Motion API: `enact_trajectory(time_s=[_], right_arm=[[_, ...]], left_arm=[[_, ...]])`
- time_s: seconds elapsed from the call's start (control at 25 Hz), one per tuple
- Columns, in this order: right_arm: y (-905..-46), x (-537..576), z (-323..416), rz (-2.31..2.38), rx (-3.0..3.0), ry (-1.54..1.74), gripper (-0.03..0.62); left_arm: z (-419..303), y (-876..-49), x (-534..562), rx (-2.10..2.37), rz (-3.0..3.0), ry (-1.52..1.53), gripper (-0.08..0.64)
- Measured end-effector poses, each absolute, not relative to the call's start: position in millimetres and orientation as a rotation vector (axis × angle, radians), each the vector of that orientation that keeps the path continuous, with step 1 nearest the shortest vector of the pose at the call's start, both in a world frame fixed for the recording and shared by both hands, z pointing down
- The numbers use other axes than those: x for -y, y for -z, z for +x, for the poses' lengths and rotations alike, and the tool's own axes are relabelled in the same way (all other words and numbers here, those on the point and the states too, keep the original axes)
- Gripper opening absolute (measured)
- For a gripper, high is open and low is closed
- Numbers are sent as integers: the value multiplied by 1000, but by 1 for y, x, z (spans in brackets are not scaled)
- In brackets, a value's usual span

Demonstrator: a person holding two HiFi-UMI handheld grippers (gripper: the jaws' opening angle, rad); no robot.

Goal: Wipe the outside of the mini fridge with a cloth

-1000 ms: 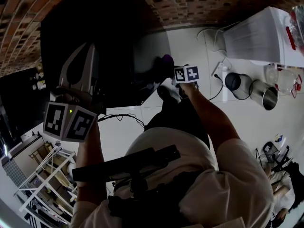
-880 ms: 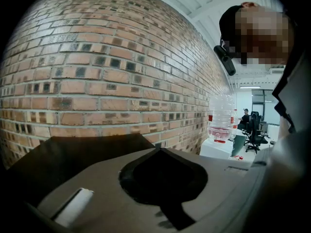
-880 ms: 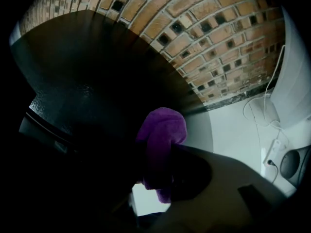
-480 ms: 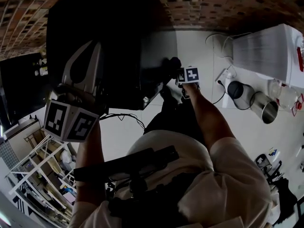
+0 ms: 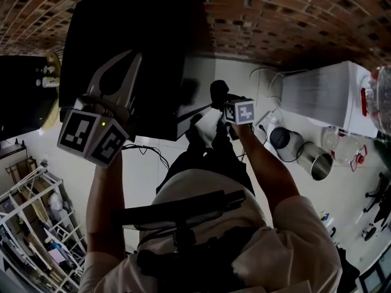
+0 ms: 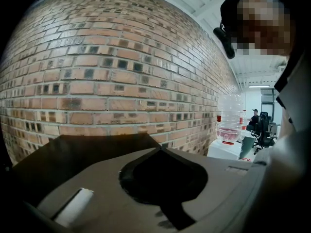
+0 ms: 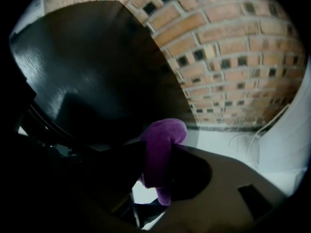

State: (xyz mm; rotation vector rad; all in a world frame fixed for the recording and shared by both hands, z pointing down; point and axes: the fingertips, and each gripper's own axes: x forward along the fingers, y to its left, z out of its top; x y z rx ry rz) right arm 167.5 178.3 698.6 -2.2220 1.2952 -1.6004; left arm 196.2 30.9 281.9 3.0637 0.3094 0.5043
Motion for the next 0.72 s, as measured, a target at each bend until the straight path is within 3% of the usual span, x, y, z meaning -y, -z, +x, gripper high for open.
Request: enact_trajectory(time_s=[0.32, 0.56, 0.72], right_arm=[[-540, -188, 209, -2381, -1484, 1240, 133], [-441, -184, 209, -2457, -1536, 1081, 133], [-385, -177, 204, -2535, -1521, 979, 133]], left_arm=[[183, -274, -19, -223, 3000, -386, 13], [160, -262, -1, -251, 2952, -323, 92], [144, -251, 17, -296, 2943, -279, 94]])
